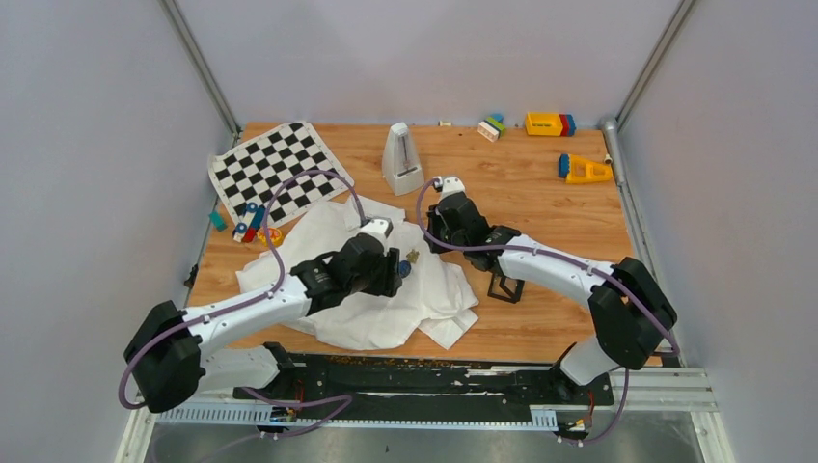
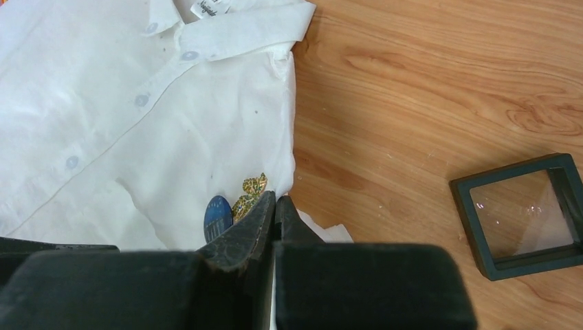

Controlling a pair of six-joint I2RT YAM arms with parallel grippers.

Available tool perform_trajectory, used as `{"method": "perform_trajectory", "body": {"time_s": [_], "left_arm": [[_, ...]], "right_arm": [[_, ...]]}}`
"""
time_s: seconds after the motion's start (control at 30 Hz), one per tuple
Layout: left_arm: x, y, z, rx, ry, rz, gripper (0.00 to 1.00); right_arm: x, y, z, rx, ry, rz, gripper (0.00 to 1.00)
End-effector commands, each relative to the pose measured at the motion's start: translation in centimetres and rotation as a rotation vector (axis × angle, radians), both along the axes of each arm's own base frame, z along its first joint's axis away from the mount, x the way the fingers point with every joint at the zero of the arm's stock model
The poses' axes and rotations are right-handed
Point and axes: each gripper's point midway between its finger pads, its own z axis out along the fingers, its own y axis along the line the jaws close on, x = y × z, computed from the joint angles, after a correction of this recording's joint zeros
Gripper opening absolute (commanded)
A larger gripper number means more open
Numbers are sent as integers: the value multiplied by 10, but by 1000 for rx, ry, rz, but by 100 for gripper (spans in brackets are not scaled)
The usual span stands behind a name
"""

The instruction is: Remove the brooch from the garment

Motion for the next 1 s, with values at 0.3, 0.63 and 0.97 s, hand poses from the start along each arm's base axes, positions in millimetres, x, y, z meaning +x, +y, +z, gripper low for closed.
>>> {"method": "perform_trajectory", "body": {"time_s": [0.3,0.63,0.97], "left_arm": [[52,-38,8,96,-105,81,67],[61,-18,-5,186,-116,183,38],[56,-12,2,113,-128,163,13]], "right_arm": [[-3,10,45,154,-146,74,0],[1,-1,44,152,-139,22,0],[1,1,42,167,-114,45,0]]}}
